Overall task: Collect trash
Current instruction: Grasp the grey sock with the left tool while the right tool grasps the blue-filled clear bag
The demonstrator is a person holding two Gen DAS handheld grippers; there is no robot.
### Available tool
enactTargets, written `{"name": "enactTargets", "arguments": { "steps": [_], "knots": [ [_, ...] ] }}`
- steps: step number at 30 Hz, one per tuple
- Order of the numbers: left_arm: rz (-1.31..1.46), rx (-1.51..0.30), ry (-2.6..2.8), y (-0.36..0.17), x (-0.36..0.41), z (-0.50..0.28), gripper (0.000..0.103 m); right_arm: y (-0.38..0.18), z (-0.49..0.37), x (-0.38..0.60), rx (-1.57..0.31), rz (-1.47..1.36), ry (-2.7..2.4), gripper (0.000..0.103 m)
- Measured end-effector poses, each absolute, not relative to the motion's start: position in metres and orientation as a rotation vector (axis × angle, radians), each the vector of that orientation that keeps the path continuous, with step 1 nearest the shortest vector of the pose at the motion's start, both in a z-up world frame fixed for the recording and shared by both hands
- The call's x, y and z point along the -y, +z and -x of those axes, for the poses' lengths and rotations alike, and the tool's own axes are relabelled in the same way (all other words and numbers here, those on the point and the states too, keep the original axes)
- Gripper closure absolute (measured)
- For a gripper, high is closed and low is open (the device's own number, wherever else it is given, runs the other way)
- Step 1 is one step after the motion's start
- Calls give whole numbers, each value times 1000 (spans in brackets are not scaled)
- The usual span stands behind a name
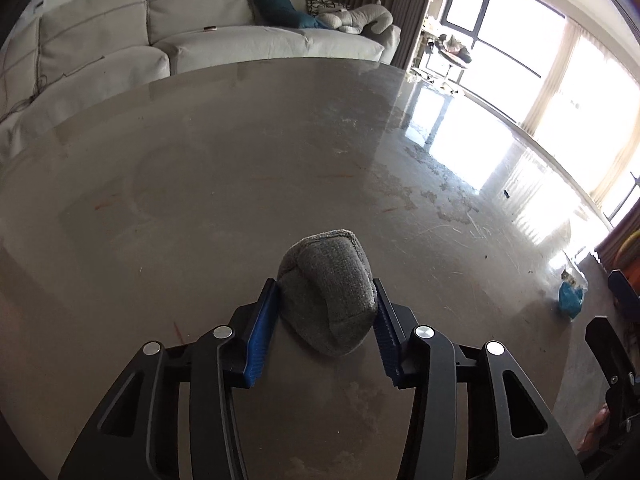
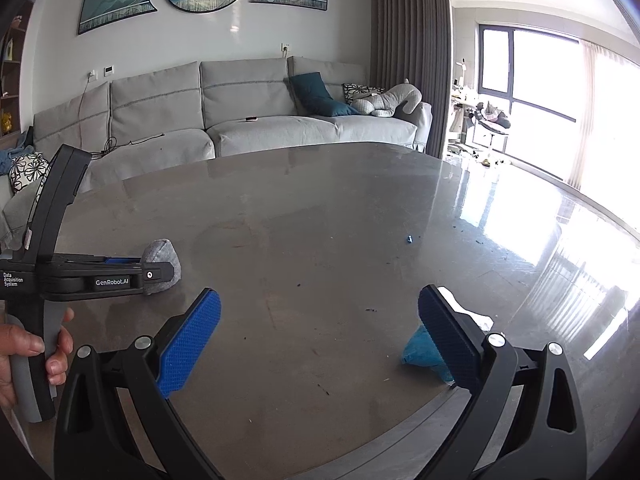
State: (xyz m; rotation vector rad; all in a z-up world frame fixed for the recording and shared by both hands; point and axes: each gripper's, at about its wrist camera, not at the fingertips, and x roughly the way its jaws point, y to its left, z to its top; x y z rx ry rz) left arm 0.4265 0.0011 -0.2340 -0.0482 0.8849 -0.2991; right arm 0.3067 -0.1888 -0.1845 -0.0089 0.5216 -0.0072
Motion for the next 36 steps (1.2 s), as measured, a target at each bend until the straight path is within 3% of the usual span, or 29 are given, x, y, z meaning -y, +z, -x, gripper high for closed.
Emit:
{"name": "enactTargets", "arguments": {
  "steps": [3, 5, 14, 26, 27, 29, 34, 36],
  "knots": [
    [4, -852, -284, -230, 2, -420, 78, -184, -305, 192, -522, 8, -22, 5],
    [-8, -830, -273, -228, 4, -414, 82, -185, -303, 196, -522, 9, -37, 5],
    [-62, -707, -377, -189, 37, -370, 82, -205, -302, 228, -564, -18, -141, 5],
    [-190, -668, -461, -189, 77, -339, 82, -238, -319, 245, -597, -14, -190, 5],
    [-195, -666, -463, -188, 78, -338, 82, -241, -320, 247, -604, -16, -192, 8],
    [-202, -661, -465, -188, 78, -336, 82, -246, -326, 249, -633, -22, -184, 28],
    [-211, -659, -465, -188, 81, -335, 82, -251, -324, 256, -647, -68, -155, 53],
    [-208, -663, -463, -189, 82, -335, 82, -252, -322, 255, -645, -68, -147, 57]
  ]
}}
